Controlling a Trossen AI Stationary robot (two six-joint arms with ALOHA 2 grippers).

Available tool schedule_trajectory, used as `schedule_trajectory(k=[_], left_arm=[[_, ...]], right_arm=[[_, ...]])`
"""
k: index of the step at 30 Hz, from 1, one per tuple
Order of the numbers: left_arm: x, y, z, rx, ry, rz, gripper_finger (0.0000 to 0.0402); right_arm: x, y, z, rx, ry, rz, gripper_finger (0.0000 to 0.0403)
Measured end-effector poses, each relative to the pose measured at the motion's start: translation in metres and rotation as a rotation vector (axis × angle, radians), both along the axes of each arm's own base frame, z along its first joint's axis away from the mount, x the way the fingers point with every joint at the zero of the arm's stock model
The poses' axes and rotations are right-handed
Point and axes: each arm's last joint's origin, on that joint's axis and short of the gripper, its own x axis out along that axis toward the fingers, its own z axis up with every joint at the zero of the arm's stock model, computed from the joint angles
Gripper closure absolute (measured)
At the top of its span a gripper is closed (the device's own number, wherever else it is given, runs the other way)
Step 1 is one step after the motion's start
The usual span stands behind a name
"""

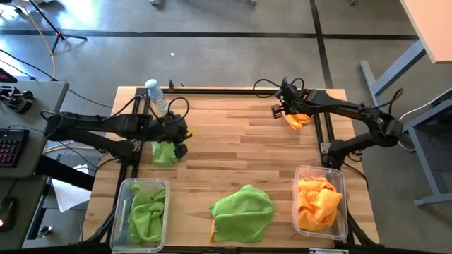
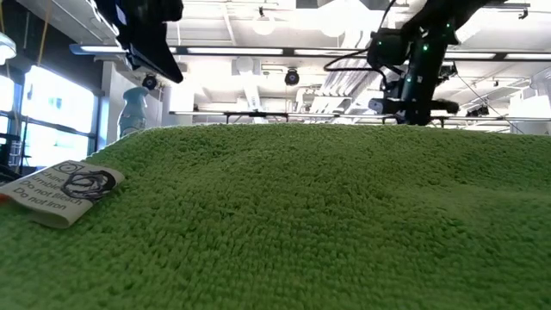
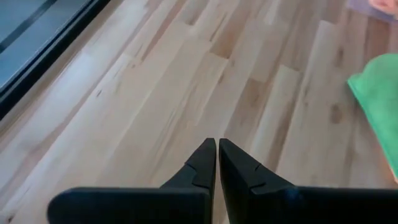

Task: Sort microfiber towel by color & place in baskets
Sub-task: Put the yellow towel into the right transparent bin

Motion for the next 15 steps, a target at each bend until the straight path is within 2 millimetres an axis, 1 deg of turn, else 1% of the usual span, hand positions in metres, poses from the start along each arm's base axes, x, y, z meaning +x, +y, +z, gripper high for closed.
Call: schedule_trajectory(k=[2,4,12,15], left_arm=[[0.0,0.003,-0.003,0.0,-0.008,0.016,0.0394],[0.001,0.005,-0.006,0.006,-0.016,0.02,0.0394],[0.002,0.008,-0.005,0.012,-0.039,0.03,0.0394],[0.002,0.008,-0.005,0.007,-0.041,0.033,0.0394]], right_arm=[[-0.003,-0.001,0.001,-0.021,0.029,-0.032,0.0402],[-0.007,-0.003,-0.003,-0.042,0.065,-0.058,0.0402],[-0.027,-0.002,-0.037,0.032,0.127,-0.122,0.04],[-0.034,-0.002,-0.05,0.07,0.114,-0.135,0.0381]])
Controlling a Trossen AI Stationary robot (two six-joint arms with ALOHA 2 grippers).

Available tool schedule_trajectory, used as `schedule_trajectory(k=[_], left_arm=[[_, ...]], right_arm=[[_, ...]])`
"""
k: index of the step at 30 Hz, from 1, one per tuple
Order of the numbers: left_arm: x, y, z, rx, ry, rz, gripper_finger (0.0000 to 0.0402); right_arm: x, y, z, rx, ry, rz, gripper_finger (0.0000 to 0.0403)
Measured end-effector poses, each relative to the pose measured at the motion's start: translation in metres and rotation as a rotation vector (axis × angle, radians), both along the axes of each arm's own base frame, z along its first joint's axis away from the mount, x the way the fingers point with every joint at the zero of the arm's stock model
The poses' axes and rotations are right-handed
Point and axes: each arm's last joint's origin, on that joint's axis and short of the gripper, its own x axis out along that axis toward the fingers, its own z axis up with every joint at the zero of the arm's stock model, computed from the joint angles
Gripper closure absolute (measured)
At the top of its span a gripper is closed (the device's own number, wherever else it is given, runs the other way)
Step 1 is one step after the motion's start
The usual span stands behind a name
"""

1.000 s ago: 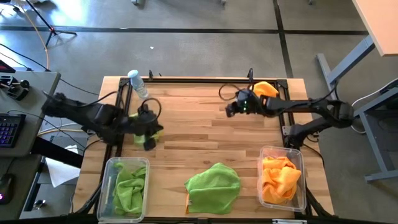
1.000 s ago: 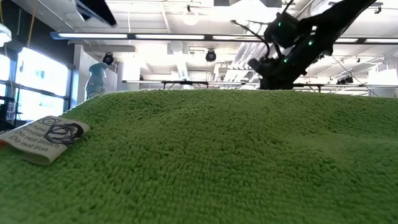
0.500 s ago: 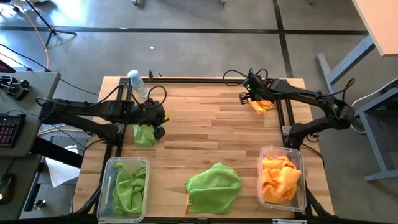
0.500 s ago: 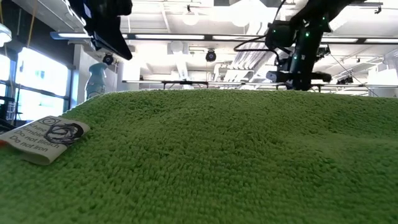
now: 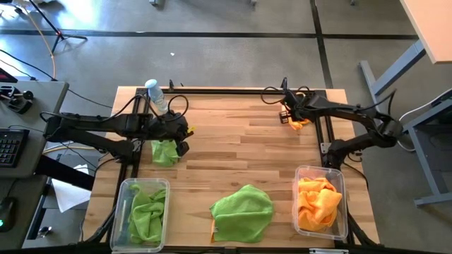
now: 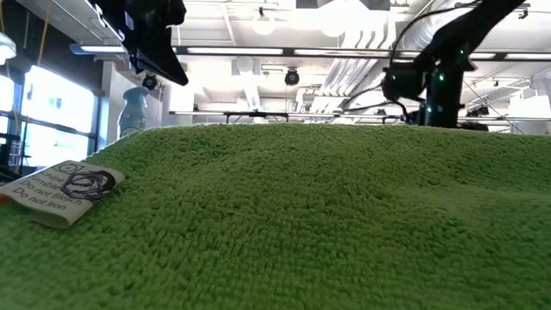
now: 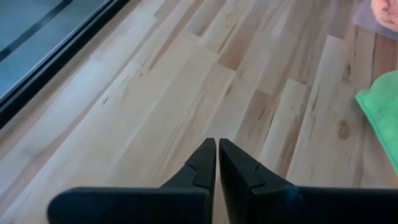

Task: Sort microfiber towel by color & place in baskets
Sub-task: Put the yellow towel into the right transparent bin

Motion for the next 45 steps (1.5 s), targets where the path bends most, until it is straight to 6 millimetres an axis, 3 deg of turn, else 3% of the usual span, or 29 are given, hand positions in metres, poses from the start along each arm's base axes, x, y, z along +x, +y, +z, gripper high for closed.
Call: schedule_trajectory(k=[11,16,23,30,35,38,45], left_arm=[[0.0,0.0,0.0,-0.004,0.0,-0.003,0.0394],[0.0,0.0,0.0,-0.004,0.0,-0.004,0.0394],[0.0,0.0,0.0,0.016,0.011,-0.027,0.0394],[-0.004,0.0,0.004,0.094,0.021,-0.067,0.0394],[-0.011,0.0,0.008,0.149,0.037,-0.116,0.0394],[-0.019,0.0,0.009,0.17,0.068,-0.137,0.0394],[-0.05,-0.001,0.017,0.18,0.08,-0.148,0.0394]], right_arm=[[-0.009,-0.01,-0.021,-0.091,-0.042,-0.026,0.0221],[-0.018,-0.012,-0.033,-0.112,-0.062,-0.074,0.0198],[-0.032,-0.006,-0.055,-0.052,-0.099,-0.093,0.0249],[-0.032,0.006,-0.064,0.019,-0.129,-0.069,0.0388],[-0.012,0.024,-0.042,0.11,-0.243,-0.042,0.0384],[0.01,0.035,-0.007,0.019,-0.345,-0.009,0.0397],[0.04,0.08,0.08,-0.152,-0.398,0.029,0.0399]])
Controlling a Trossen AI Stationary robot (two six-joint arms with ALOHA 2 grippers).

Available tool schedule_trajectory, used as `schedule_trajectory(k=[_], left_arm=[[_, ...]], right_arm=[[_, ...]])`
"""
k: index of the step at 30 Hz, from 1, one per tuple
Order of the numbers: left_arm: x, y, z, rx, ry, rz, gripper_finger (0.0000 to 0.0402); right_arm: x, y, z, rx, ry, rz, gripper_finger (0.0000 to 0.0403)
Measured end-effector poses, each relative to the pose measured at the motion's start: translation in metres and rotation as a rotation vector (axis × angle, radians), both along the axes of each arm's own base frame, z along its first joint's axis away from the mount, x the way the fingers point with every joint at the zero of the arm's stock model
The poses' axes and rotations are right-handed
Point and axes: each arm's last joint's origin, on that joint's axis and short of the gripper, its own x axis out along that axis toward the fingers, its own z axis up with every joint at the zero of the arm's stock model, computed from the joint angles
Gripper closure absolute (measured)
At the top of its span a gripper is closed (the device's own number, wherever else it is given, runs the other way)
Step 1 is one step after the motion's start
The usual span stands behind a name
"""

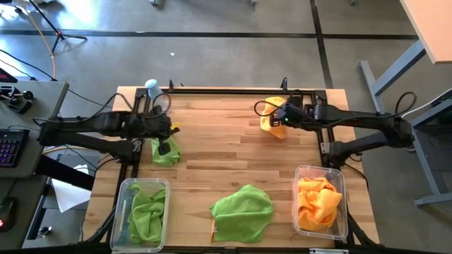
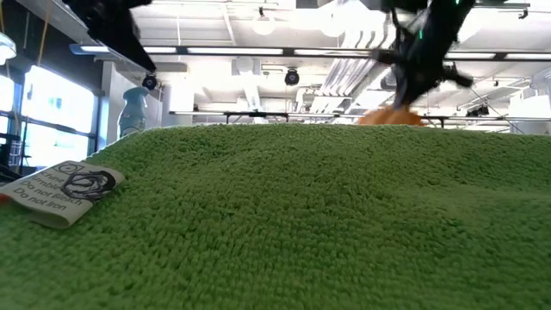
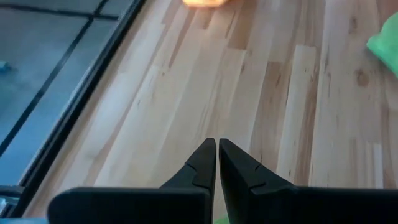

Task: Sort microfiber towel by color & place in baskets
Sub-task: Put the yellow towel into the right transparent bin

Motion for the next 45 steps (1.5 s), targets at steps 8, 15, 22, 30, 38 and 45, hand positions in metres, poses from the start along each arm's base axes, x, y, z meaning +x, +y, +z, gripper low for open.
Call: schedule_trajectory(k=[8,15,22,30,38,45], left_arm=[[-0.034,-0.001,-0.008,0.022,-0.103,-0.024,0.0394],[-0.043,-0.003,-0.017,-0.028,-0.159,-0.064,0.0394],[-0.043,-0.004,-0.017,-0.04,-0.157,-0.087,0.0394],[-0.043,-0.004,-0.017,-0.04,-0.157,-0.087,0.0394],[-0.043,-0.004,-0.017,-0.039,-0.156,-0.088,0.0394],[-0.043,-0.003,-0.017,-0.005,-0.152,-0.087,0.0394]], right_arm=[[0.02,0.05,0.08,-0.121,-0.064,0.02,0.0401],[0.036,0.063,0.106,-0.162,-0.004,-0.024,0.0402],[0.058,0.06,0.098,-0.168,0.056,-0.061,0.0402],[0.069,0.047,0.086,-0.146,0.093,-0.126,0.0402],[0.069,0.039,0.085,-0.14,0.083,-0.171,0.0395],[0.07,0.037,0.085,-0.14,0.085,-0.17,0.0335]])
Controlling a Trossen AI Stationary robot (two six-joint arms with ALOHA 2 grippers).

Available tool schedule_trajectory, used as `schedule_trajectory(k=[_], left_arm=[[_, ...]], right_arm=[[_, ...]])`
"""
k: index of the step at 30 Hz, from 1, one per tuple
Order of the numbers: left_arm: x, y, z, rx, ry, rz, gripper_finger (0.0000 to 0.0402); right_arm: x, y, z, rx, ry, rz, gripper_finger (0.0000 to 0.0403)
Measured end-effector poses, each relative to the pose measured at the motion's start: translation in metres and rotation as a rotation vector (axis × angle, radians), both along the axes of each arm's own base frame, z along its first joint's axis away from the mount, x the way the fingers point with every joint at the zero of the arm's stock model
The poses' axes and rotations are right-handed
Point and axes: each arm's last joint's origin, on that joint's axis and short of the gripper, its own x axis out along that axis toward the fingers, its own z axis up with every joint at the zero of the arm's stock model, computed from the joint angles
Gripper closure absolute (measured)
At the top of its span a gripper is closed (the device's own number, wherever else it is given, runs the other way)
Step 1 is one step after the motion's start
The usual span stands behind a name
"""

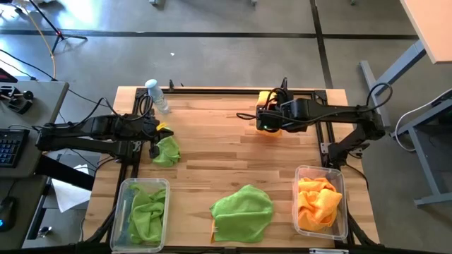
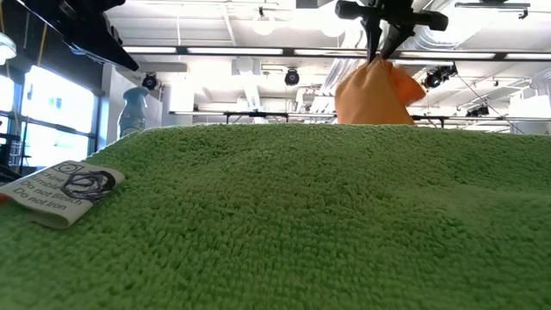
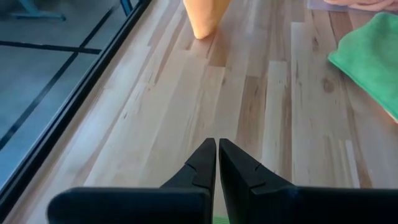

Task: Sort microfiber towel by color & place in baskets
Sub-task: Put the yellow towel into the right transparent bin

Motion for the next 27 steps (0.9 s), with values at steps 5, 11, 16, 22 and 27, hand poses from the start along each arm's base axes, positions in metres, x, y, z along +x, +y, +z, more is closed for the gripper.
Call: schedule_trajectory(k=[5,11,16,22,27], left_arm=[[0.0,0.0,0.0,0.008,-0.001,0.012,0.0394],[0.0,0.001,0.0,0.013,0.0,0.019,0.0394],[0.0,0.001,0.0,0.013,-0.001,0.019,0.0394],[0.0,0.001,0.0,0.011,-0.002,0.021,0.0394],[0.0,0.001,0.0,0.006,-0.004,0.025,0.0394]], right_arm=[[0.0,0.0,0.0,-0.006,0.012,0.011,0.0285],[0.0,0.0,0.0,-0.016,0.046,0.043,0.0253],[0.002,0.001,-0.005,0.039,0.04,0.061,0.0249],[0.004,0.0,-0.048,0.203,0.084,0.059,0.0249],[0.003,-0.006,-0.088,0.291,0.059,-0.004,0.0249]])
